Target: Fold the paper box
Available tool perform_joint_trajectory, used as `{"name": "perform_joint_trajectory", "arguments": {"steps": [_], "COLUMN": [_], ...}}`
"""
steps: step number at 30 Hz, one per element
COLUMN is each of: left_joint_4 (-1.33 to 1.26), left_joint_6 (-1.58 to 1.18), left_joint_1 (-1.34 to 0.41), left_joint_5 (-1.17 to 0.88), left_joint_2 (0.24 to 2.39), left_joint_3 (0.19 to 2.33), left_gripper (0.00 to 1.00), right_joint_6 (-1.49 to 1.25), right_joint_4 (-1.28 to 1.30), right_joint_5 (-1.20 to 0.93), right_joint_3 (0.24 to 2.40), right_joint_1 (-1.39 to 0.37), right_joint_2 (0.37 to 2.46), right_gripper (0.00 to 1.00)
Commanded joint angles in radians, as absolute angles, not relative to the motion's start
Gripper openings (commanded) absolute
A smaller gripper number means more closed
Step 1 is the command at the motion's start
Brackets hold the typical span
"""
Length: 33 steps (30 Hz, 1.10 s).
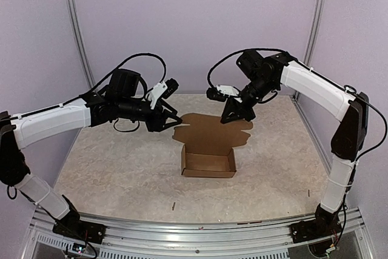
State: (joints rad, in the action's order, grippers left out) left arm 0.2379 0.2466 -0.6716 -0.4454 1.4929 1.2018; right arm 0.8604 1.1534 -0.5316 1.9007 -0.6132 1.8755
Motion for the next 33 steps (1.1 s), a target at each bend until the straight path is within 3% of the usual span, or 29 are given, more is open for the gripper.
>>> {"name": "perform_joint_trajectory", "arguments": {"steps": [1, 12, 18, 33], "left_joint_4": [0.217, 0.218, 0.254, 0.259], "left_joint_6": [0.264, 0.242, 0.236, 0.257], "left_joint_1": [-0.682, -0.586, -0.619, -0.659], "left_joint_5": [-0.481, -0.394, -0.371, -0.533], "left_joint_2": [1.491, 1.426, 1.536, 1.518], "left_joint_3": [1.218, 1.222, 1.276, 1.264], "left_gripper": [0.45, 0.43, 0.41, 0.42], "right_joint_6": [0.845, 0.876, 0.866, 0.777], "right_joint_4": [1.155, 1.164, 1.162, 1.157], "right_joint_5": [-0.550, -0.550, -0.550, -0.518], "right_joint_3": [1.928, 1.901, 1.916, 2.015], "right_joint_1": [-0.621, -0.627, -0.639, -0.640], "right_joint_2": [1.880, 1.859, 1.868, 1.938], "right_gripper": [0.00, 0.00, 0.00, 0.00]}}
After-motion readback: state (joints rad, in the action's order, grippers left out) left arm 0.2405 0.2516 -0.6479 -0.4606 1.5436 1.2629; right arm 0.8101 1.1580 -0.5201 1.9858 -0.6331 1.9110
